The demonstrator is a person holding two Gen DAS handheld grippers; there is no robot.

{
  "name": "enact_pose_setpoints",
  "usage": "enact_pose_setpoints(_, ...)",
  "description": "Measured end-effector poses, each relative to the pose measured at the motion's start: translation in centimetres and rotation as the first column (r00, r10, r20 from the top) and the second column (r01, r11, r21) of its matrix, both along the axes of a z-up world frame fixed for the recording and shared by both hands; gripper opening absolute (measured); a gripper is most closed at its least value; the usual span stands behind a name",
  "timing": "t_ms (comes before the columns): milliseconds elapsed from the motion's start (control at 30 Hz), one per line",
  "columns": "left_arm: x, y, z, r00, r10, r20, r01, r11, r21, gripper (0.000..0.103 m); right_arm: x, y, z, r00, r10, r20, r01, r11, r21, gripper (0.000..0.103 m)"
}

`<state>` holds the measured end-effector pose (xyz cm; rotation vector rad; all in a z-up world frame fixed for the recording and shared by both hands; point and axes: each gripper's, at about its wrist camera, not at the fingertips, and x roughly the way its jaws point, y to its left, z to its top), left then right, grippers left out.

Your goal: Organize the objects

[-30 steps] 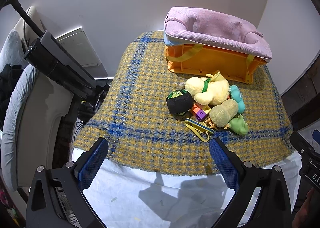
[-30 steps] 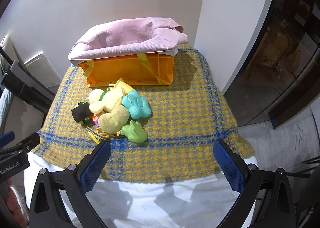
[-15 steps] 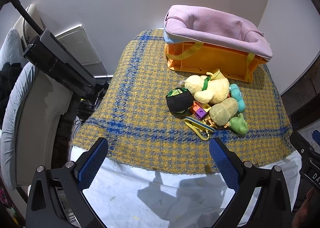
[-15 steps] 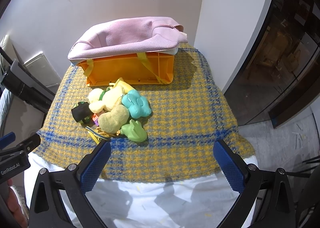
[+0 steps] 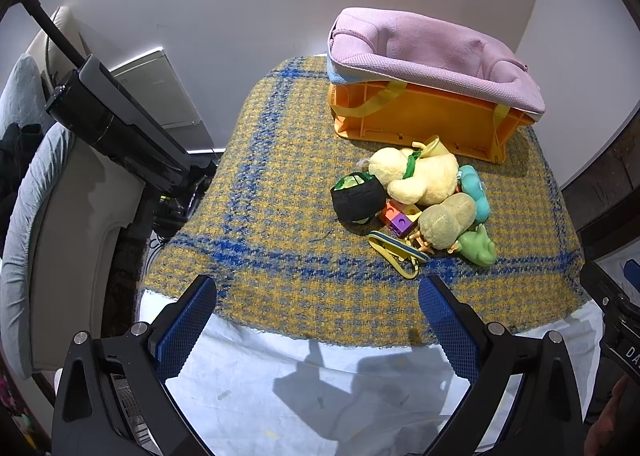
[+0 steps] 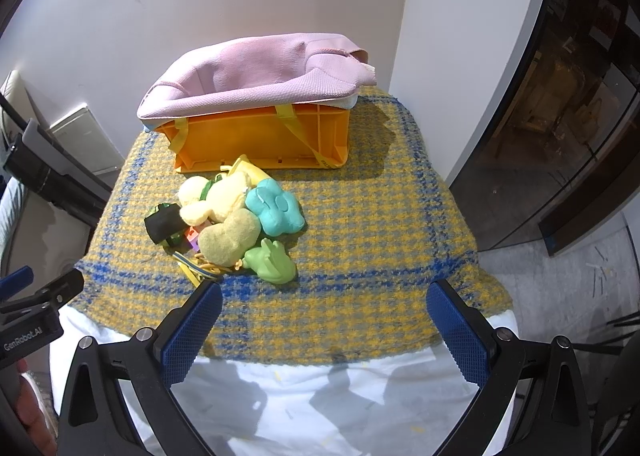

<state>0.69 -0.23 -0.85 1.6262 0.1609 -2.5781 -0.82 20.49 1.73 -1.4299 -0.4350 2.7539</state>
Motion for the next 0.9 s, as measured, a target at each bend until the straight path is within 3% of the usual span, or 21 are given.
enact_pose_setpoints(900,-0.14,-0.26,-0.01,1.0,0.011,-0.001,-0.011,1.0,0.018,0.103,-0.2,-0.01,-0.13,1.0,0.003,0.007,-0.003,1.0,-0.008,0.103)
